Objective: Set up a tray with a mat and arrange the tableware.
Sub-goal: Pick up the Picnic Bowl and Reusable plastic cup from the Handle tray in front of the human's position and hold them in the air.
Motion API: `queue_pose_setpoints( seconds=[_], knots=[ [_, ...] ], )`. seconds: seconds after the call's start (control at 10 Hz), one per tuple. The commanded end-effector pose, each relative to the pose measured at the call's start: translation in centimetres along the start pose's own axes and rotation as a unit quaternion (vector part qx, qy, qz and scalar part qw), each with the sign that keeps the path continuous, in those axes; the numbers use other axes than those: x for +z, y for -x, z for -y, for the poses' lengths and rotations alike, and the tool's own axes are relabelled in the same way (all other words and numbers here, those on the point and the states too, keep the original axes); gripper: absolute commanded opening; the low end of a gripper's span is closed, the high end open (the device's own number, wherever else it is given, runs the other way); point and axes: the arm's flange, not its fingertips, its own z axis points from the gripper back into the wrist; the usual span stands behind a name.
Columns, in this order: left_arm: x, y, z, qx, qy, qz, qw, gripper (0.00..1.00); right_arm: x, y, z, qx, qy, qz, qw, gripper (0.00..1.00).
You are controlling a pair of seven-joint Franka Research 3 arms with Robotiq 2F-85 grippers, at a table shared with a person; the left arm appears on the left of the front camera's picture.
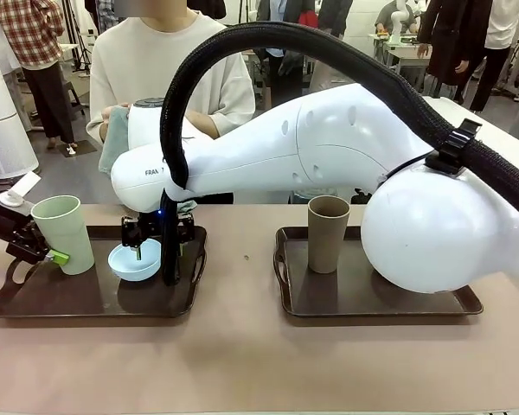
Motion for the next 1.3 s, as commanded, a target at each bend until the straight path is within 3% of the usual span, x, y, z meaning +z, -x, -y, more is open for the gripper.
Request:
queue_pose_setpoints(
  seconds=[0.0,0.1,0.2,0.3,0.5,0.6,0.7,0.8,0.9,1.0,1.1,1.2],
  knots=[
    [-0.2,0.4,-0.1,-0.024,-0.006,0.021,0.999,1.00,-0.2,-1.0,-0.6,0.007,0.004,0.002,1.000,0.36],
    [-0.1,0.4,-0.1,-0.030,-0.008,0.031,0.999,0.61,-0.2,-1.0,-0.6,0.007,0.003,0.001,1.000,0.38],
    [-0.1,0.3,-0.1,-0.030,-0.009,0.029,0.999,0.43,-0.1,-0.9,-0.7,0.007,0.004,0.002,1.000,0.00],
    [-0.2,0.3,-0.1,-0.031,-0.008,0.030,0.999,0.05,-0.1,-1.0,-0.8,0.007,0.005,0.003,1.000,0.00],
    [-0.1,0.2,0.0,-0.028,-0.008,0.032,0.999,0.00,-0.1,-1.0,-0.8,0.005,0.007,0.001,1.000,0.05],
    [-0.1,0.2,0.1,-0.028,-0.008,0.033,0.999,0.00,-0.1,-1.0,-0.9,0.004,0.009,0.001,1.000,0.00],
    [0.0,0.2,0.1,-0.029,-0.008,0.032,0.999,0.25,-0.1,-1.0,-0.9,0.002,0.009,0.002,1.000,0.00],
    [0.0,0.2,0.3,-0.031,-0.007,0.031,0.999,0.25,-0.1,-0.9,-0.9,0.001,0.011,0.002,1.000,0.00],
    [0.1,0.1,0.4,-0.032,-0.005,0.024,0.999,0.00,-0.1,-0.9,-0.9,0.000,0.011,0.002,1.000,0.00],
    [0.2,-0.2,0.9,-0.045,-0.004,0.008,0.999,0.24,0.3,-0.6,-0.9,-0.001,0.016,0.006,1.000,0.00],
    [0.6,-0.9,1.8,-0.042,0.004,-0.006,0.999,0.00,1.5,0.0,-0.7,-0.014,0.012,-0.005,1.000,0.00],
    [1.2,-1.7,2.9,-0.048,0.007,-0.018,0.999,0.00,3.6,1.1,-0.1,-0.010,0.014,0.009,1.000,0.00]
  ],
)
